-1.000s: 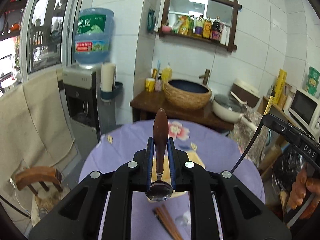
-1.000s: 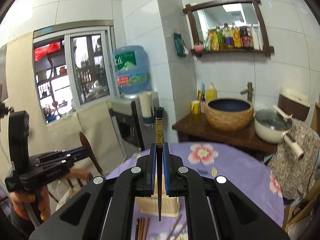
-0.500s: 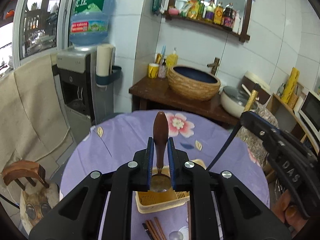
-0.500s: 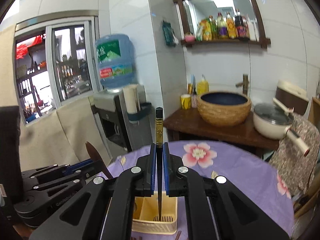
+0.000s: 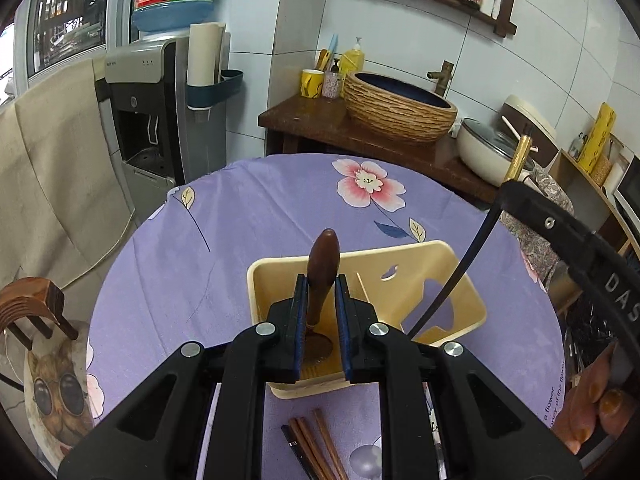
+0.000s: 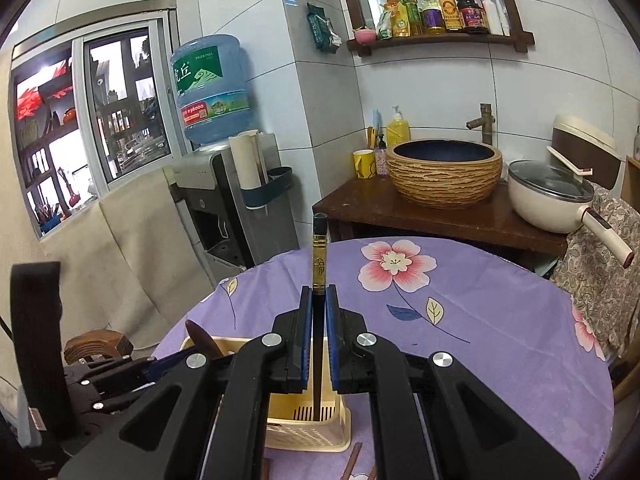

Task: Organize utensils
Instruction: 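Lift and carry the spoon with the left tool while the right tool carries the chopstick into the cream holder, then open both tools, leaving spoon and chopstick in the holder, and withdraw, then grasp the silver spoon by its handle with the right tool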

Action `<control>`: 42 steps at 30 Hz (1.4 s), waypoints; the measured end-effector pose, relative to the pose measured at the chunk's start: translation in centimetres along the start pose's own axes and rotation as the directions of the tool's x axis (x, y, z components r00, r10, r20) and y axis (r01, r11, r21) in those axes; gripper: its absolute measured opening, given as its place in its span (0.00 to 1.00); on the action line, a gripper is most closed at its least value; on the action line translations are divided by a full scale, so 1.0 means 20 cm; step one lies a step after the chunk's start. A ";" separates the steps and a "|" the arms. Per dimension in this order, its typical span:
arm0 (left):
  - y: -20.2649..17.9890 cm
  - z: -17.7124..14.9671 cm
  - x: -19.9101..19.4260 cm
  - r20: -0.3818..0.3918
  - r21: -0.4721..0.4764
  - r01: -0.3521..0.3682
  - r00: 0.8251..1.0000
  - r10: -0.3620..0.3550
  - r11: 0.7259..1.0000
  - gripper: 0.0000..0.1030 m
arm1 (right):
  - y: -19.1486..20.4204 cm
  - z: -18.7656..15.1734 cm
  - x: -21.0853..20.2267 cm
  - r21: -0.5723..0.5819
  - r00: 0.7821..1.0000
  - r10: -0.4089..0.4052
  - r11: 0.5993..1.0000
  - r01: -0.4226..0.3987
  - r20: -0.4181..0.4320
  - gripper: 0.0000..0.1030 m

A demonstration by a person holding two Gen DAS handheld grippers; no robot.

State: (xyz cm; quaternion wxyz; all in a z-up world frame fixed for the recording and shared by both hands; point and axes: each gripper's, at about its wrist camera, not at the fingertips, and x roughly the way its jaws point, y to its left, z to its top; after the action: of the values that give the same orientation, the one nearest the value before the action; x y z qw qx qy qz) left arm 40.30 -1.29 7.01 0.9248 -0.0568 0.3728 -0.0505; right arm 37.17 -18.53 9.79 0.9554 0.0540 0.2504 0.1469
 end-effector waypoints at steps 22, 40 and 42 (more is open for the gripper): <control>0.07 -0.29 -0.41 0.196 -0.010 -0.003 0.981 0.005 1.000 0.88 | -0.03 -0.20 -0.26 -0.026 0.998 -0.013 1.000 0.015 0.067 0.51; 0.35 -0.87 -0.34 0.032 -0.084 -0.151 0.988 0.154 0.985 0.94 | -0.08 -0.88 -0.37 -0.071 0.975 -0.099 0.994 0.086 -0.197 0.63; 0.35 -0.91 -0.33 0.011 -0.075 -0.157 0.987 0.159 0.985 0.94 | -0.07 -0.96 -0.35 -0.068 0.966 -0.105 0.993 0.092 -0.234 0.63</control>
State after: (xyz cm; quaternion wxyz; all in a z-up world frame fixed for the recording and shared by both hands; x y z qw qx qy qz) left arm 23.31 5.23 -2.52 0.9262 -0.0615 0.3700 0.0372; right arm 22.18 -21.51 -3.83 0.9259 -0.0034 0.3609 0.1116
